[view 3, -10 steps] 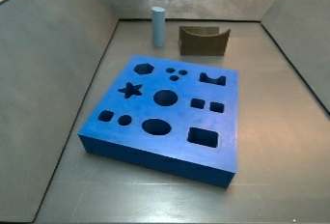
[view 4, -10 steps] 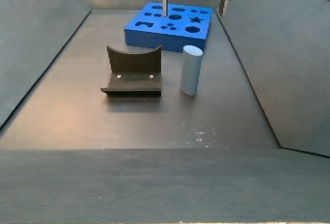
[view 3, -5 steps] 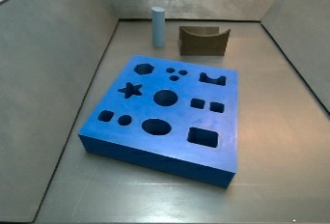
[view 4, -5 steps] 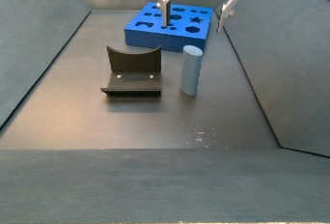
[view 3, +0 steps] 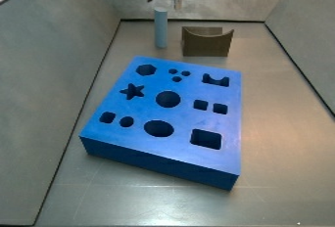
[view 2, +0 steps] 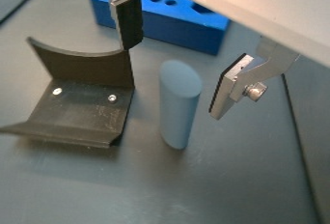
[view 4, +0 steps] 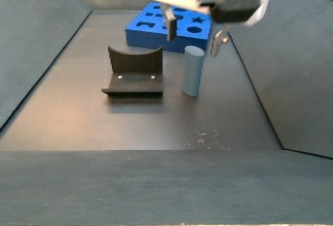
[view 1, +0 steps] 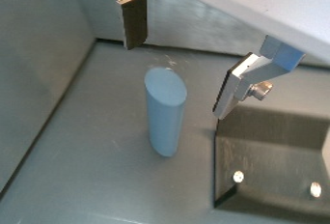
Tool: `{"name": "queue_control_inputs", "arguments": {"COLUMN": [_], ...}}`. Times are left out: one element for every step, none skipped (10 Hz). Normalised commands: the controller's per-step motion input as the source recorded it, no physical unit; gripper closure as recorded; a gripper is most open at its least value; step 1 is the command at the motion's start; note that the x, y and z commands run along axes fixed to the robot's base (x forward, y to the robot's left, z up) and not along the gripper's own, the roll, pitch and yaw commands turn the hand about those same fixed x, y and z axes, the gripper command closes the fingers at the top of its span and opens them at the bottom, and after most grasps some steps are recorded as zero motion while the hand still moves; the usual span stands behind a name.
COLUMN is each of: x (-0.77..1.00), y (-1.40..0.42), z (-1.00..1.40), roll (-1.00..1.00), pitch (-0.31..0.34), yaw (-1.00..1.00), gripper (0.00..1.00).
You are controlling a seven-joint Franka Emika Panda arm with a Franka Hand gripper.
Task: Pick up the oval object. Move up. Move to above the board. Insert the oval object.
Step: Pick up the oval object.
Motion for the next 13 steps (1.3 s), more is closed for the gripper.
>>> {"name": "queue_control_inputs", "arguments": {"x": [0.33,0.35,0.04,0.0,-0.01,0.0,0.0,0.0,-0.07,-0.28,-0.35,-0.12,0.0], "y": [0.0,0.0,0.0,-0.09,-0.17,-0.09,0.0,0.0,0.0,0.0,0.0,0.01,0.01], "z": [-0.35,-0.01,-0.02,-0.79,-1.0,-0.72,-0.06,-0.11,-0.29,-0.17,0.01,0.04,0.0], "roll": [-0.21,-0.03,0.0,0.04,0.12,0.05,0.0,0.0,0.01,0.0,-0.04,-0.1,-0.03], "pitch": [-0.149,0.0,0.0,-0.089,-0.083,-0.083,-0.013,-0.029,-0.053,-0.079,-0.089,-0.083,0.0], "yaw": [-0.69,-0.31,-0.03,0.0,0.02,0.01,0.0,0.0,0.0,-0.05,-0.23,-0.14,0.0], "gripper": [0.0,0.0,0.0,0.0,0.0,0.0,0.0,0.0,0.0,0.0,0.0,0.0,0.0]}}
